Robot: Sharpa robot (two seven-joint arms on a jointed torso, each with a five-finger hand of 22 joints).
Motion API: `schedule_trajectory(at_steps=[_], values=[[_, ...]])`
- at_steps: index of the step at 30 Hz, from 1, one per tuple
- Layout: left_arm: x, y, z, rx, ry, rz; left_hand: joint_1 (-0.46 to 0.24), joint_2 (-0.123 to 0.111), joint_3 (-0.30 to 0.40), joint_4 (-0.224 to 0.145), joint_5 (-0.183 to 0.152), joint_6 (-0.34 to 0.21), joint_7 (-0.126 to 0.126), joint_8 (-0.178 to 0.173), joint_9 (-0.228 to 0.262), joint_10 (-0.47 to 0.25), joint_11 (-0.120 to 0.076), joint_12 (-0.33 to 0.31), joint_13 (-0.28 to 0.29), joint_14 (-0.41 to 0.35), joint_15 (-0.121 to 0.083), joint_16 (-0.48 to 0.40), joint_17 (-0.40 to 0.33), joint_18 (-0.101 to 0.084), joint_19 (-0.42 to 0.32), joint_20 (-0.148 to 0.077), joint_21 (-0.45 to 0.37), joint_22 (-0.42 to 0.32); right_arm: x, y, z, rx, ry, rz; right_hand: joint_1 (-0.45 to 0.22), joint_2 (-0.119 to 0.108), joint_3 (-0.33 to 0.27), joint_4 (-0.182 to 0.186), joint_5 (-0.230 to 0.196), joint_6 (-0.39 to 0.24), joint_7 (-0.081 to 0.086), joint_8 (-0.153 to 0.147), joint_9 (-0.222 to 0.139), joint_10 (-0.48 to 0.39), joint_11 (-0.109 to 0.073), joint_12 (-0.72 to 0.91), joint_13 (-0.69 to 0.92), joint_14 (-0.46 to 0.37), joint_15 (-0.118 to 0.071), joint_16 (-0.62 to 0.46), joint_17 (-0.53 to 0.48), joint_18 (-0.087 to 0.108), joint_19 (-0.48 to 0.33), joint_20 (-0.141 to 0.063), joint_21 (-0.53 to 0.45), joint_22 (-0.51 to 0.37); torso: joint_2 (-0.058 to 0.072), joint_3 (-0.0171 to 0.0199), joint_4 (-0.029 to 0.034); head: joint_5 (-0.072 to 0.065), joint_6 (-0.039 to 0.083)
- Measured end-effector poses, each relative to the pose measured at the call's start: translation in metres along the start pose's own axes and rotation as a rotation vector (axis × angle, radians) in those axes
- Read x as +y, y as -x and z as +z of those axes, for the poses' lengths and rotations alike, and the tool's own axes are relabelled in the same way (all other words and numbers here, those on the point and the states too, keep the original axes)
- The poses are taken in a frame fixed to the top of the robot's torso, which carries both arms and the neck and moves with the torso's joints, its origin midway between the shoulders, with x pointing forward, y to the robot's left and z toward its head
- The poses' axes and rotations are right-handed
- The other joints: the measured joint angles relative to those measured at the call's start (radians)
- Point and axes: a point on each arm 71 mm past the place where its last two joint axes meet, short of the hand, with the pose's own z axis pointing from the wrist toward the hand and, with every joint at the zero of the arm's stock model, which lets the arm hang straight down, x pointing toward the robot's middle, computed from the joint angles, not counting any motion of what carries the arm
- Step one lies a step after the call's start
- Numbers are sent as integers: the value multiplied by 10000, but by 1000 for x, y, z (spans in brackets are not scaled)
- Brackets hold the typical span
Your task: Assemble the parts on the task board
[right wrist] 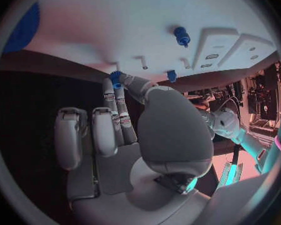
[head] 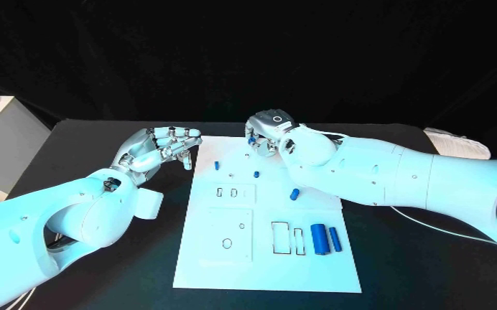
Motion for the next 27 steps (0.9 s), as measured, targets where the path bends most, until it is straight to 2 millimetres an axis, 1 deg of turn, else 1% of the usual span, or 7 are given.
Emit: schedule_trajectory(at_steps=[11, 14, 15, 17, 27], values=[[0, 1, 0, -23, 9, 10, 0, 0, 0, 0, 0, 0, 0, 0, -1, 0, 0, 0, 0, 0, 0, 0, 0, 1, 0, 0, 0, -1, -1, 0, -2, 4, -16, -6, -13, -13, 0, 0, -13, 22, 26, 4, 0, 1, 1, -2, 29, 0, 0, 0, -1, 0, 0, 0, 0, -2, 1, -5, 14, -7, -30], [0, 1, 0, -28, 12, 13, 0, 0, 0, 0, 0, 0, 0, 0, -1, 0, 0, 0, 0, 0, 0, 5, 0, 0, -3, 4, 0, 0, -1, 0, -3, 14, -8, 1, -13, -13, 0, 0, -13, 21, 26, 39, 0, 4, 4, -3, 29, 0, 0, 0, 6, 0, 0, 0, 0, -2, 1, -5, 14, -7, -31], [0, 1, 0, -29, 13, 13, 0, 0, 0, 0, 0, 0, 0, 0, -2, 0, 0, 0, 0, 0, 0, 40, 0, 0, -36, 37, 0, 9, -1, 0, -3, 21, 0, 5, -13, -13, 0, 0, -15, 21, 26, 41, 4, 10, 10, -3, 29, 0, 0, 0, 12, -1, 0, 0, 0, -2, 1, -5, 13, -7, -32], [0, 1, 0, -30, 14, 13, 0, 0, 0, 0, 0, 0, 0, 0, -1, 0, 0, 0, 0, 0, 1, 40, 0, 0, -35, 36, 0, 14, 1, -2, -5, 77, 37, 18, -52, -52, 0, 0, -18, 21, 26, 48, 38, 10, 9, -6, 29, 0, 0, -1, 12, 0, 0, 0, 0, -3, 2, -4, 12, -4, -32], [0, 2, 0, -43, 21, 19, 0, 0, 0, 0, 0, 0, 0, 0, 7, 0, 0, 0, 0, 1, 1, 40, 0, -1, -35, 36, 0, 13, 0, -3, -8, 94, 0, 26, -52, -52, 0, 0, -4, 9, 39, 46, 34, 28, -8, -7, 27, 0, 0, -1, 22, 1, 0, 0, 0, -4, 6, -6, 15, -20, -30]])
